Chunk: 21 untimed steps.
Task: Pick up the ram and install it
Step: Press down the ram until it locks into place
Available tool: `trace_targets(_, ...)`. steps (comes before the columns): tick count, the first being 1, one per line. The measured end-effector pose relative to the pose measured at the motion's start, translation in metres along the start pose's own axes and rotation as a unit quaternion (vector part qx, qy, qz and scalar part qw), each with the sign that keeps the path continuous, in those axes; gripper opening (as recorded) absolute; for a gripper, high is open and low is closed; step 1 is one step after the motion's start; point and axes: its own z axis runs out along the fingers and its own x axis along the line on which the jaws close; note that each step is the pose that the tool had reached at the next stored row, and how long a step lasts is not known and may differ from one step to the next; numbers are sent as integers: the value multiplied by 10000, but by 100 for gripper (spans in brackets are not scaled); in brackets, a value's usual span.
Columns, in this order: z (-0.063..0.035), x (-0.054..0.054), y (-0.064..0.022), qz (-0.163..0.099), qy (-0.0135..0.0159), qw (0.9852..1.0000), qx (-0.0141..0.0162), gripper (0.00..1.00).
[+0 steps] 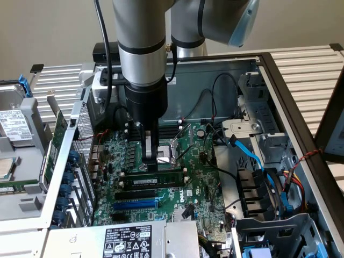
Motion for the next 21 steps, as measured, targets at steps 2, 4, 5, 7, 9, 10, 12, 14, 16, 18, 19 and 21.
trace_targets(2, 12, -2, 0, -3, 23, 10000, 1, 11)
trace_targets(4, 29, -6, 1, -10, 48, 10000, 2, 11)
trace_targets(5, 39, -11, 1, -17, 56, 10000, 4, 11)
trace_targets(7, 49, -22, 1, -29, 60, 10000, 13, 11)
trace_targets(9, 57, -28, 2, -43, 58, 10000, 26, 11)
trace_targets(10, 57, -28, 1, -50, 59, 10000, 27, 11)
trace_targets(12, 60, -29, 1, -70, 61, 10000, 29, 11)
trace_targets(14, 64, -29, 1, -97, 61, 9999, 33, 11)
trace_targets(16, 68, -29, 1, -125, 60, 9999, 40, 11)
trace_targets(18, 73, -30, 1, -159, 59, 9998, 48, 11)
trace_targets(19, 76, -30, 1, -178, 59, 9998, 53, 11)
trace_targets(21, 83, -30, 1, -210, 58, 9997, 66, 11)
